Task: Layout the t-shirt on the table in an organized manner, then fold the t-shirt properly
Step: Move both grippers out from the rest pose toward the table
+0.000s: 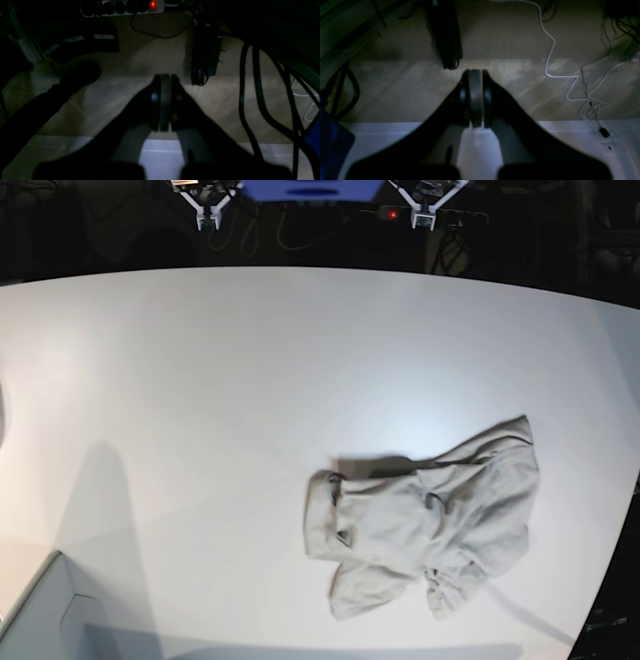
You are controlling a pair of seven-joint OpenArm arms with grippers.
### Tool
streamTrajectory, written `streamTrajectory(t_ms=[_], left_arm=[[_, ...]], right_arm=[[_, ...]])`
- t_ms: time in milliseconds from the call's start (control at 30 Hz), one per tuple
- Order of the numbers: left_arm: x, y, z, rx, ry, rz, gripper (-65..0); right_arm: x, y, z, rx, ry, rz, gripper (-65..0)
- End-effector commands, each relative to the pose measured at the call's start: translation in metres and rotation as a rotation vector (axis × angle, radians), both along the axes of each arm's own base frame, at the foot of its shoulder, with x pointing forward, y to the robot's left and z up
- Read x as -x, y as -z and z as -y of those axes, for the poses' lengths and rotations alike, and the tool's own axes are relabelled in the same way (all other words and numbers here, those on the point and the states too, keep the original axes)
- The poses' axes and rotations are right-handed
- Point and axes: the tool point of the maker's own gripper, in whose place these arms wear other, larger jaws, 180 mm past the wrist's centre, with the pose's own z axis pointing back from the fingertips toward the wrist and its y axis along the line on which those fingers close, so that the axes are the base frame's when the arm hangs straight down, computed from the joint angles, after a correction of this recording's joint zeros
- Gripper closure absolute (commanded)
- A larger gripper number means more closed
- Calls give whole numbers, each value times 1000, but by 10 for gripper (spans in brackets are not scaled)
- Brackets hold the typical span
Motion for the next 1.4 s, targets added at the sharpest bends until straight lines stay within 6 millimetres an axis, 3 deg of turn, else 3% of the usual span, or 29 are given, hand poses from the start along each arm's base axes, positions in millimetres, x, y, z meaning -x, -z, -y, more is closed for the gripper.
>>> streamTrajectory(t_ms=[0,600,667,733,833,967,1167,1367], left_arm=[[4,0,-1,-3,-2,-4,0],[3,0,-2,-2,-2,-1,0],[2,0,-2,-2,-2,7,0],[5,-2,-8,-10,1,15,0],[10,-11,-18,-20,11,69,0],[6,-42,-28,-25,41,202,0],[-14,-127,-33,23,19,427,0],[-59,-221,-39,114,-14,582,0]], right_arm=[[3,0,-3,-20,1,-5,0],[7,-1,-3,-21,-2,-35,0],[-2,-2,-2,-19,1,-7,0],[2,-7,0,-14,0,33,0],[-9,-32,10,5,-15,166,0],[-32,-95,14,21,-33,379,0],[-55,-181,31,58,-93,575,0],[-95,-259,53,133,-107,741,0]])
